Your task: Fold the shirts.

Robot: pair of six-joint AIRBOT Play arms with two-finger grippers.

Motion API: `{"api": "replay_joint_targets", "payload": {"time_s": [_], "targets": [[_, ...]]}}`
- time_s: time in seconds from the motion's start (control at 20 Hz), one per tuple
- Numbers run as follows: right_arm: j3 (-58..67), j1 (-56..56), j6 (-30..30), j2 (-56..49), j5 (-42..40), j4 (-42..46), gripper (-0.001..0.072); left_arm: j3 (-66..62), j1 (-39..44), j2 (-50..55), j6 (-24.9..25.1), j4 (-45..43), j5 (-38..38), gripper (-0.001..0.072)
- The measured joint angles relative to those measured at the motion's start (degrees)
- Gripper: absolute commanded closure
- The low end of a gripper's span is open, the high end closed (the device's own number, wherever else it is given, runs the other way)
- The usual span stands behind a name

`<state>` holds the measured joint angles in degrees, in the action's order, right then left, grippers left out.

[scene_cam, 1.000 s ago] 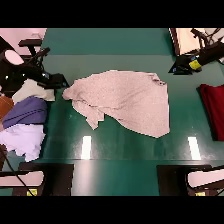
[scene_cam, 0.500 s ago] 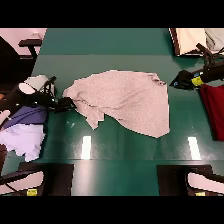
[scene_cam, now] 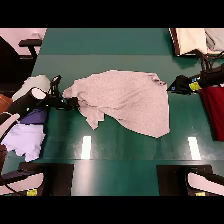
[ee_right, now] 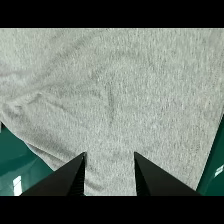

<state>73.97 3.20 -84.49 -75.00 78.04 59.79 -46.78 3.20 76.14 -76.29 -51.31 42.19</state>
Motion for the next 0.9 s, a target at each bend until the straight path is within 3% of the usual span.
{"api": "replay_joint_targets", "payload": {"time_s": [0.15,0.35,0.45,0.7,0.9], "targets": [[-0.7,-0.7,0.1,0.3,1.8,0.1,0.0366,-1.5,-0.6,-0.1,-0.1,0.0,1.6,0.0686],[-9.2,-4.0,-0.2,4.6,4.5,2.9,0.0362,-6.8,-3.4,-2.6,0.5,-2.8,9.2,0.0686],[-16.3,-6.4,-1.0,8.2,5.2,5.2,0.0234,-9.0,-4.5,-4.8,1.0,-4.6,11.9,0.0685],[-34.0,-9.8,-2.1,15.4,5.0,4.3,0.0263,-11.2,-5.5,-8.2,1.6,-7.1,15.3,0.0685],[-42.3,-6.9,-2.4,16.0,0.0,-1.2,0.027,-11.5,-5.7,-8.8,1.7,-7.6,17.0,0.0685]]}}
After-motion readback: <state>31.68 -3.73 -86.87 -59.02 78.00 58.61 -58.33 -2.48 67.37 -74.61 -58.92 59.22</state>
